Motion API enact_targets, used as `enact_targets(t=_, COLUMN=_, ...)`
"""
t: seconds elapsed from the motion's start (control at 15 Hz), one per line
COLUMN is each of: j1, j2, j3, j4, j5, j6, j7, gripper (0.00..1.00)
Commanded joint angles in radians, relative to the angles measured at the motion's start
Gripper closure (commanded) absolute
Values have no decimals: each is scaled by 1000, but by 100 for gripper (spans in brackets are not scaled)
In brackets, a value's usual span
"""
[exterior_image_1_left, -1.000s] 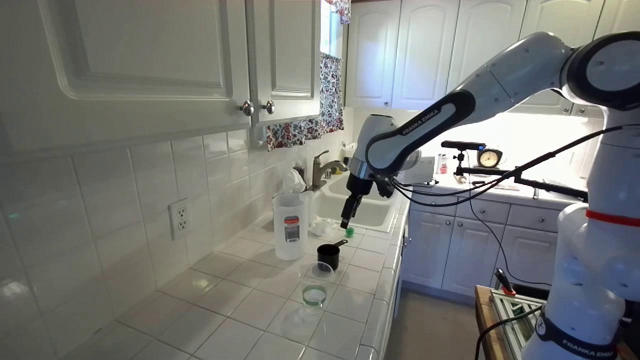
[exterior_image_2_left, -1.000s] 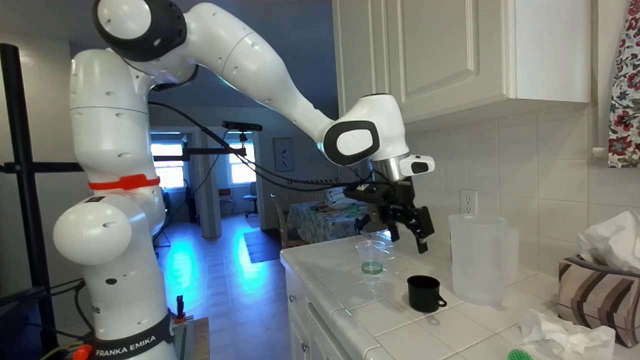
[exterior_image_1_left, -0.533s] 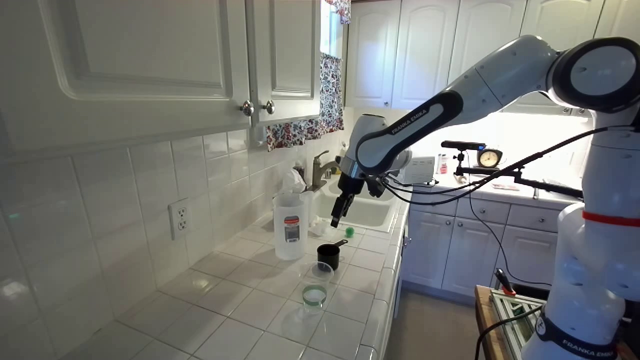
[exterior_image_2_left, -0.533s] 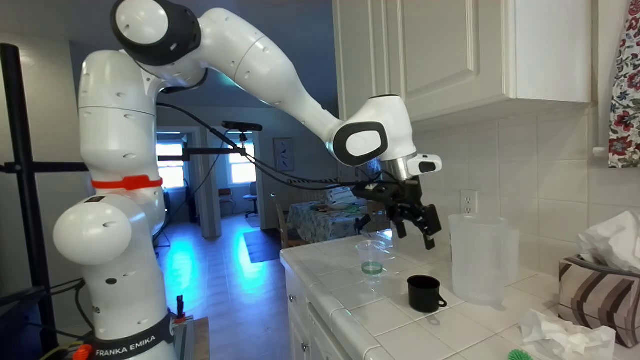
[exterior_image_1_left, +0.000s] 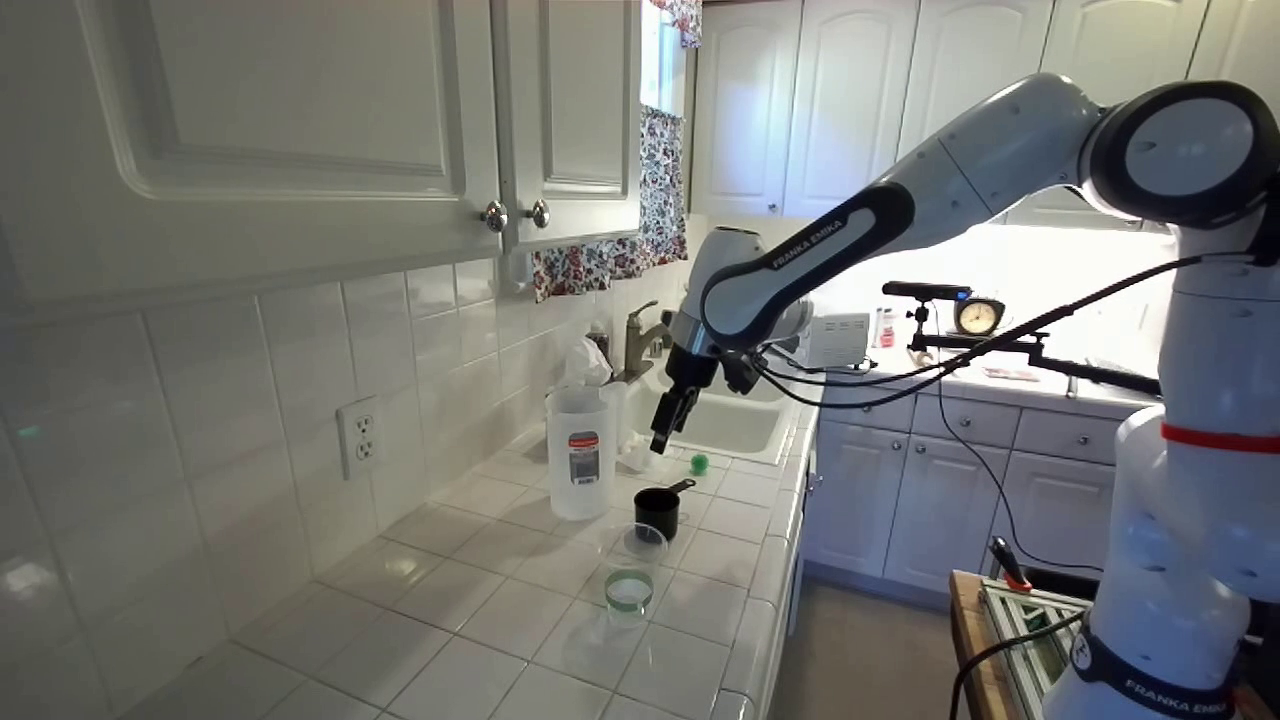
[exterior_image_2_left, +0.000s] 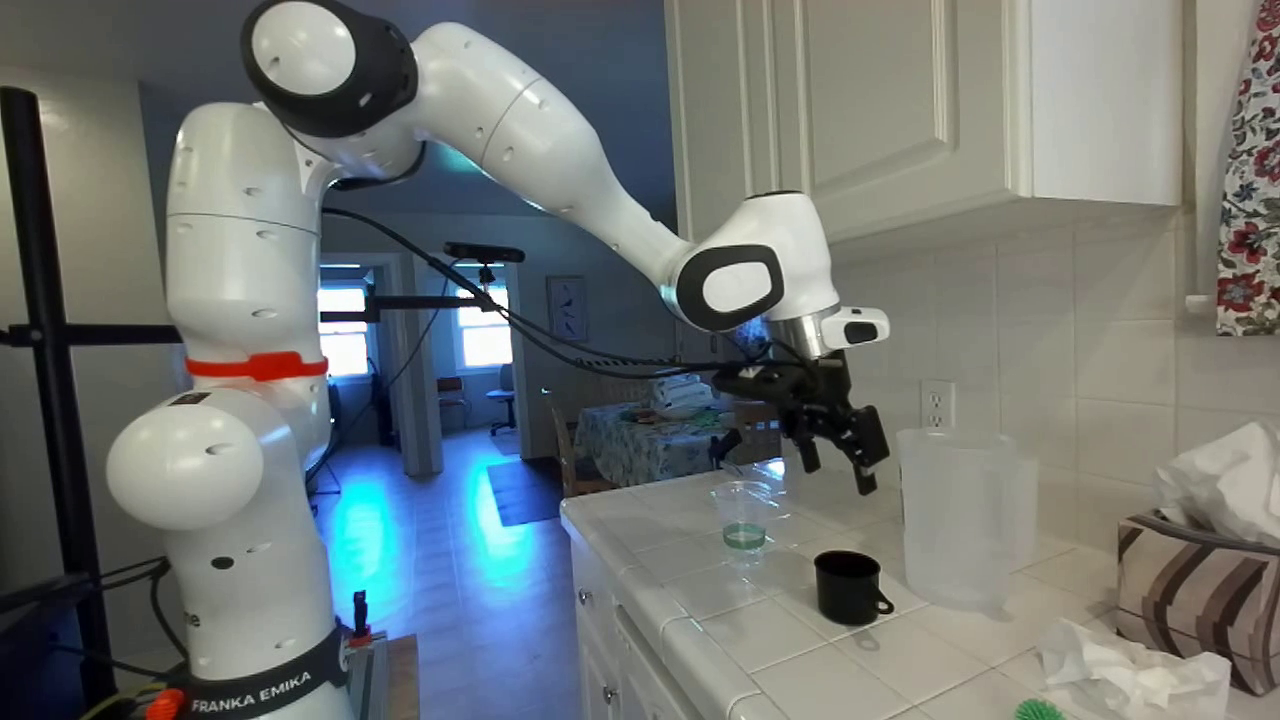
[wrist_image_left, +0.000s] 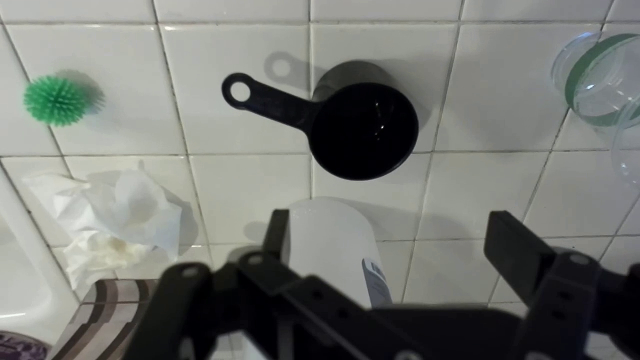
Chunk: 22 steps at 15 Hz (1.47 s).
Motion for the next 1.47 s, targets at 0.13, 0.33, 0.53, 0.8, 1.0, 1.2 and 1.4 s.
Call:
enact_targets(t=0.13, j1=-8, j2=52, j3=10, j4=47, j5=-7, j6=-25, j7=154, gripper=0)
enact_targets(t=0.33, j1=-5, j2=71, j3=10, j4=54, j5=-12, j6=-33, j7=227, gripper=0)
enact_targets(t=0.53, j1=-5, j2=85, j3=3, j4=58, j5=-24, j6=-35, j7=301, gripper=0)
enact_targets(t=0.8, j1=-20, j2=75, j3=-8, j4=41, j5=-12, j6=-62, j7=335, gripper=0)
enact_targets(t=1.0, j1=-33, j2=73, j3=-12, j4=35, j5=-19, j6=-75, j7=310, gripper=0)
enact_targets(t=1.2, j1=-45, j2=73, j3=-15, j4=30, j5=-29, j6=-78, j7=278, gripper=0)
enact_targets(t=1.4, j1=-60, j2=75, j3=-12, j4=29, j5=-39, j6=-81, j7=194, gripper=0)
